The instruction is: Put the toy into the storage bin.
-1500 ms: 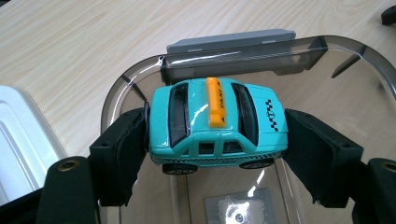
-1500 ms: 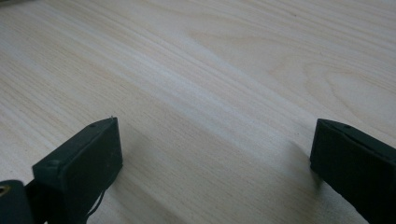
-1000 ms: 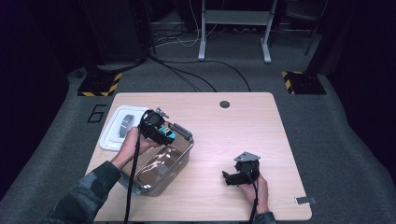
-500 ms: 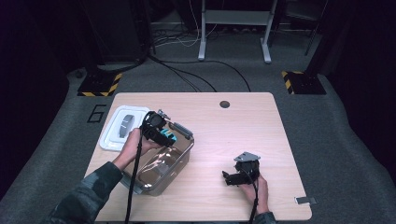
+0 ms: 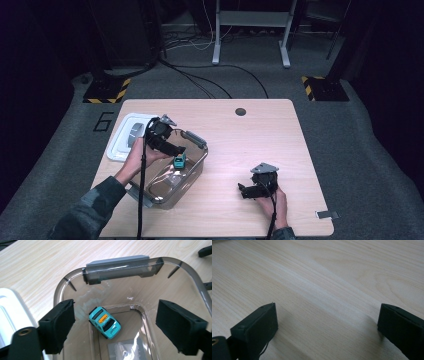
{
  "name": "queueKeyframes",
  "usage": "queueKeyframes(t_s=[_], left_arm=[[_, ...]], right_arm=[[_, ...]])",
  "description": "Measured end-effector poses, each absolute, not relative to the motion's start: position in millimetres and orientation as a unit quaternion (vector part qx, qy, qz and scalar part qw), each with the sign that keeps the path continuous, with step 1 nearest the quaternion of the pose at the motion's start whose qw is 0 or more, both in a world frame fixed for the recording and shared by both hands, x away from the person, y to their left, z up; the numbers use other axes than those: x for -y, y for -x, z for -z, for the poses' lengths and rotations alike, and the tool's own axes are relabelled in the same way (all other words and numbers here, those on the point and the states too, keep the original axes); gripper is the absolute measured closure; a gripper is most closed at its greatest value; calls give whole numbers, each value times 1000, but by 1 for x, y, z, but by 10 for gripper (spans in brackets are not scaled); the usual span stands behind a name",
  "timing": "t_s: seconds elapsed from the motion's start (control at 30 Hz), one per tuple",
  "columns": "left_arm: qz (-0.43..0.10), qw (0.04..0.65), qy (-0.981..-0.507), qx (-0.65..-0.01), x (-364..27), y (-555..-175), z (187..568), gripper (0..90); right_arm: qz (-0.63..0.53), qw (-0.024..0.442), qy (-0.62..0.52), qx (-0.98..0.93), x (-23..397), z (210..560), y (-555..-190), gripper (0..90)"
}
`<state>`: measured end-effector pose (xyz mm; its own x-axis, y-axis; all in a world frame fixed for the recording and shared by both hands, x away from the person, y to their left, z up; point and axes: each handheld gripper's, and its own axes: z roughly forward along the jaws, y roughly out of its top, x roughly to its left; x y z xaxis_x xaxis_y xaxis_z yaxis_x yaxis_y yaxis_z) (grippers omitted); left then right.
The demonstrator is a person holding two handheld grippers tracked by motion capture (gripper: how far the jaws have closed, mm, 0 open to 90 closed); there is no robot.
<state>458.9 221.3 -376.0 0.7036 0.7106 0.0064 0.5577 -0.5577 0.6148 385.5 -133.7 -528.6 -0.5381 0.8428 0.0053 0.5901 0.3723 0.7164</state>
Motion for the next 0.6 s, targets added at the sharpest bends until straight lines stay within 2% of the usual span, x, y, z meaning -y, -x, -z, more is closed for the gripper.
queueKeyframes(t_s=[0.37,0.6], left_arm=[[-143,336,-854,-371,-257,-444,356,63],[-162,362,-829,-395,-293,-435,346,30]], right_arm=[[-342,185,-444,-807,134,529,-385,21],[-342,185,-444,-808,134,529,-385,21]])
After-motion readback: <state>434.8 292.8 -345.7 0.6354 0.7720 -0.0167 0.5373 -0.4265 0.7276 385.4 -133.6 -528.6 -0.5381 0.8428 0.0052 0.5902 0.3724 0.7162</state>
